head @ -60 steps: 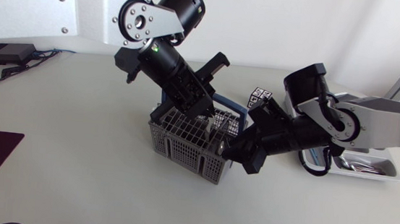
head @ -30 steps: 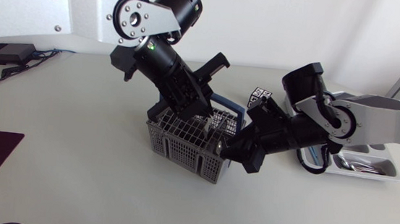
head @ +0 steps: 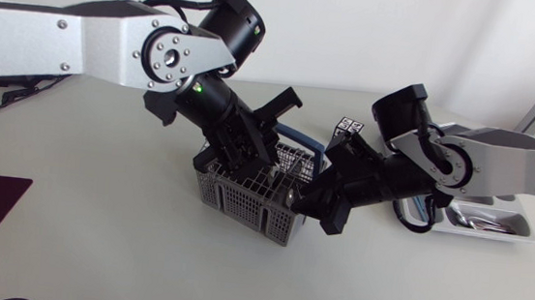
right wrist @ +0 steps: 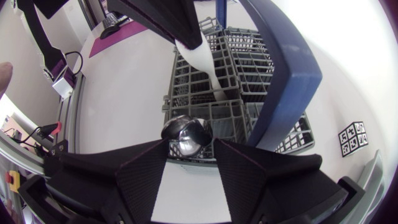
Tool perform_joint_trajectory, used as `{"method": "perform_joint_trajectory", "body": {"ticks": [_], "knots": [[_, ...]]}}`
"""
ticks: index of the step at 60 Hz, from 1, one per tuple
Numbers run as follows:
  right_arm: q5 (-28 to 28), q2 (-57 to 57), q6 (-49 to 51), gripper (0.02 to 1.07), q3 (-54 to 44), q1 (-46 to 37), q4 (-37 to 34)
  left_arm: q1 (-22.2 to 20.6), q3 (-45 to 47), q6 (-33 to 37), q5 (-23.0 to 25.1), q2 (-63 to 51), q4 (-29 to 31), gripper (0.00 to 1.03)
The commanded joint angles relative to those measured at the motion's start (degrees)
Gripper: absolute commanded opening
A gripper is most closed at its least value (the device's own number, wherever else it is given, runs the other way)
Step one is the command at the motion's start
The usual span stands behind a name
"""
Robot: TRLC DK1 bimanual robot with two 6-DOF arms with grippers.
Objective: Transfer all utensils from the basket to the drawer tray.
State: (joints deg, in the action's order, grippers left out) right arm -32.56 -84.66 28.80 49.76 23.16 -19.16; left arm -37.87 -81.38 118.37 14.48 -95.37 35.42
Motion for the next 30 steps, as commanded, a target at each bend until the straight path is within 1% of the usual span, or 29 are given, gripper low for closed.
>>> {"method": "perform_joint_trajectory", "body": {"ticks": [1, 9, 16, 30], "knots": [[0.6, -1.8, 0.2, 0.57, -3.6, 0.9, -2.2, -0.5, 0.2, 2.5, -0.4, 1.8, -0.5, 0.03], [0.6, -1.8, 0.3, 0.57, -3.5, 0.8, -2.2, -1.1, -1.4, 2.4, -0.4, 2.3, -0.4, 0.03], [0.6, -1.8, 0.4, 0.57, -3.5, 0.9, -2.2, -1.2, -3.4, 1.4, -0.2, 2.3, 1.3, 0.03], [0.8, -2.2, 0.4, 0.57, -3.4, 0.9, -2.1, -0.6, -6.1, -2.8, 2.0, 2.9, 4.1, 0.03]]}}
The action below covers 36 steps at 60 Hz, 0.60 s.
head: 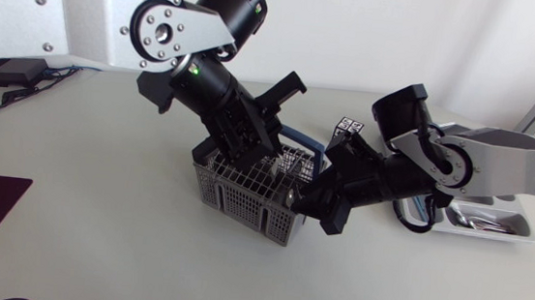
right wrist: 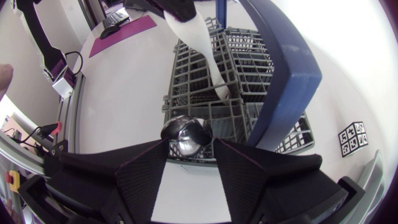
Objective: Transfer all utensils from the basket to the drawer tray.
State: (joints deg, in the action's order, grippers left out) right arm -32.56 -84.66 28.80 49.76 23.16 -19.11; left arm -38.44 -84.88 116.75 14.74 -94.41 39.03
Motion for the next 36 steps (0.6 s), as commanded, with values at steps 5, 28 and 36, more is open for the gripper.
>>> {"method": "perform_joint_trajectory", "body": {"ticks": [5, 28, 36], "knots": [[0.9, -2.4, 0.3, 0.57, -3.2, 0.9, -2.2, 0.0, -2.5, -1.7, 2.0, 2.7, 0.6, 0.03], [1.4, 0.9, 0.2, 0.57, -4.8, 1.5, -1.5, 0.7, 0.2, -7.1, 3.1, 4.0, -2.3, 0.04], [2.0, 2.7, 0.0, 0.57, -5.5, 1.9, -1.7, 1.2, 2.0, -10.1, 3.1, 3.7, -6.4, 0.04]]}}
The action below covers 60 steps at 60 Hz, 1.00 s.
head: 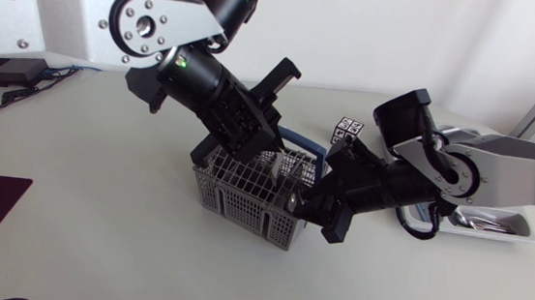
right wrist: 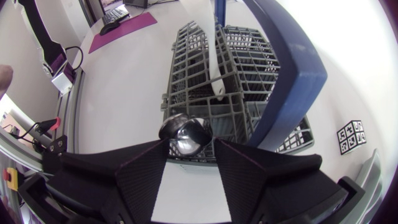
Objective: Transfer all utensils from the basket to the drawer tray.
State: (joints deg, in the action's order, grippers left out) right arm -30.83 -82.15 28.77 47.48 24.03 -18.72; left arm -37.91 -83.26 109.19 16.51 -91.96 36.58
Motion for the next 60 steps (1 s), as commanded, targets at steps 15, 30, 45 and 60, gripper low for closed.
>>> {"method": "perform_joint_trajectory", "body": {"ticks": [15, 30, 45, 60], "knots": [[2.1, -1.0, -0.5, 0.57, -3.5, 1.0, -1.7, 0.7, -3.7, -4.0, 1.3, 1.7, -3.1, 0.04], [2.1, -1.2, -0.7, 0.57, -3.5, 1.2, -1.7, 0.8, -5.8, -4.8, 1.3, 3.2, -2.4, 0.04], [2.1, -0.3, -0.8, 0.58, -3.7, 1.4, -1.7, 0.5, -2.4, -7.0, 0.2, 4.4, -3.7, 0.09], [2.1, 2.6, -0.7, 0.79, -4.6, 1.4, -2.1, 1.0, -0.1, -12.6, -1.1, 3.5, -7.3, 0.78]]}}
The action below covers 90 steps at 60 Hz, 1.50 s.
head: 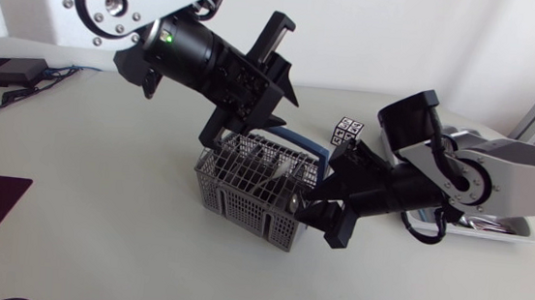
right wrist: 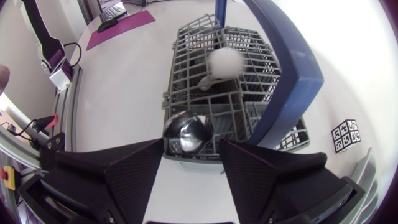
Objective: Transfer all utensils from the basket to the drawer tray.
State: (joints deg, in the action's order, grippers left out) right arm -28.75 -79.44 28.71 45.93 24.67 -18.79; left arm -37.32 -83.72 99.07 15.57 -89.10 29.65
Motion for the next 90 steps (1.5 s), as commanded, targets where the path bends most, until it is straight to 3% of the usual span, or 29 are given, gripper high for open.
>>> {"method": "perform_joint_trajectory", "body": {"ticks": [1, 18, 32, 37, 47, 50, 56, 58, 66, 75, 82, 90], "knots": [[0.0, 0.1, -0.7, 0.79, -3.0, 0.7, -2.0, 0.5, 0.4, -2.6, -0.2, 0.6, -0.4, 0.81], [0.3, 4.0, -1.1, 0.79, -3.6, 0.7, -2.6, 0.8, 2.0, -10.1, -1.4, 1.4, -2.8, 0.95], [2.3, 9.0, -3.9, 0.79, -1.9, 0.7, -4.2, 2.1, 3.7, -21.9, -6.1, 3.0, -0.7, 0.95], [2.7, 9.2, -4.6, 0.79, -1.9, 0.5, -4.0, 2.5, 7.1, -23.3, -6.4, 5.7, -1.7, 0.95], [4.0, 9.8, -5.7, 0.79, -2.5, -0.9, -2.9, 4.0, 8.2, -32.7, -7.2, 10.4, -2.5, 0.94], [4.1, 10.2, -5.7, 0.79, -2.8, -1.6, -2.8, 4.5, 9.2, -34.5, -7.3, 11.8, -2.0, 0.89], [4.1, 11.2, -5.9, 0.79, -3.3, -3.2, -2.8, 5.1, 15.4, -36.0, -7.3, 16.2, -2.5, 0.69], [4.1, 11.4, -5.9, 0.79, -3.4, -4.2, -2.7, 5.2, 18.2, -37.3, -7.4, 17.8, -4.3, 0.57], [5.5, 9.7, -6.5, 0.79, -3.0, -6.2, -1.6, 5.9, 26.4, -38.3, -7.4, 19.6, -10.4, 0.32], [7.9, 6.1, -6.9, 0.79, -2.3, -6.9, -0.2, 6.1, 31.4, -38.8, -7.6, 18.6, -14.4, 0.24], [9.2, 4.1, -7.8, 0.79, -1.9, -7.6, 1.2, 5.9, 32.8, -40.0, -9.3, 14.9, -19.5, 0.05], [10.3, 1.3, -8.5, 0.79, -1.5, -7.9, 3.2, 4.4, 32.9, -42.4, -11.4, 10.0, -24.6, 0.04]]}}
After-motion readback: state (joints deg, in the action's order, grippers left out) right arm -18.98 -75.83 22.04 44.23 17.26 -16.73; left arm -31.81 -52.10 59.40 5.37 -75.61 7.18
